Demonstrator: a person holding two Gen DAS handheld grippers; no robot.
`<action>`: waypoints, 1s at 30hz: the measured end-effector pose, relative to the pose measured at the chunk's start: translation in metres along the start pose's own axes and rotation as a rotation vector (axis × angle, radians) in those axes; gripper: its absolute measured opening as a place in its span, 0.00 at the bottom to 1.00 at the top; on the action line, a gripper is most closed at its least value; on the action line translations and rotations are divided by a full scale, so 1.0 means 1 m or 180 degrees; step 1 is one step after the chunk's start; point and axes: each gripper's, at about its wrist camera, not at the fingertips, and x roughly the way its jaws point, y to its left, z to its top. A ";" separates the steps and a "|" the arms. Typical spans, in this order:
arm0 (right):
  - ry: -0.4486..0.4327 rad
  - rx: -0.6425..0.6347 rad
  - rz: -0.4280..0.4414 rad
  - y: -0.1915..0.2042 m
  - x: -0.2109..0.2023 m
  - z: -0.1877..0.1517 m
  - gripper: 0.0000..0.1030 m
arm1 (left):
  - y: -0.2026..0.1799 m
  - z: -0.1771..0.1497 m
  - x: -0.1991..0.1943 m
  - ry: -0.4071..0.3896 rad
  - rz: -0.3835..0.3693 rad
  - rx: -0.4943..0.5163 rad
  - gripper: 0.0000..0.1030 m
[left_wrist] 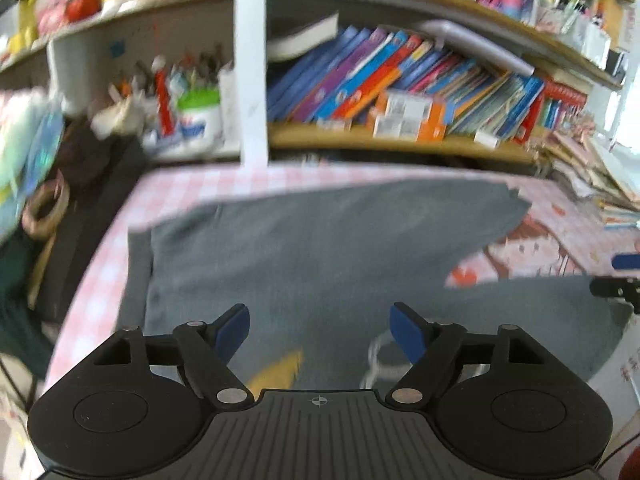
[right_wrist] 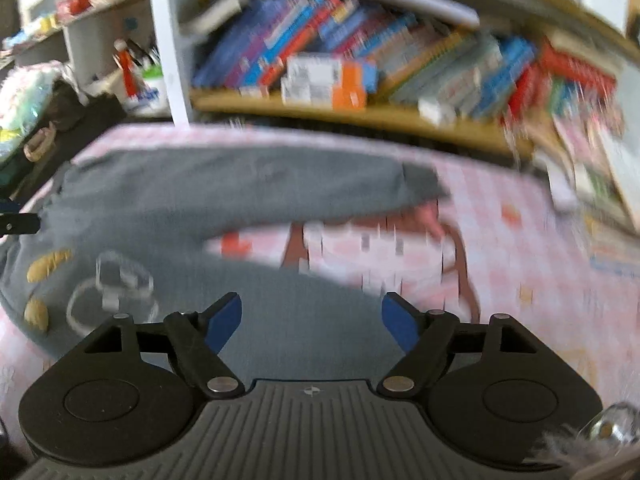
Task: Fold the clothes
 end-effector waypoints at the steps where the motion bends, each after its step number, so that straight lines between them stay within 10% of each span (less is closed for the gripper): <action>1: -0.0063 -0.0053 0.0012 -0.001 0.000 0.010 0.74 | 0.000 0.010 0.000 -0.0060 -0.0016 0.0057 0.78; 10: -0.0303 -0.0495 0.0097 -0.016 0.018 0.087 0.80 | 0.007 0.076 0.019 -0.0387 -0.0055 0.0425 0.86; 30: 0.0526 -0.0540 0.0027 -0.073 0.185 0.136 0.83 | 0.078 0.090 0.151 0.0416 0.0017 0.0540 0.86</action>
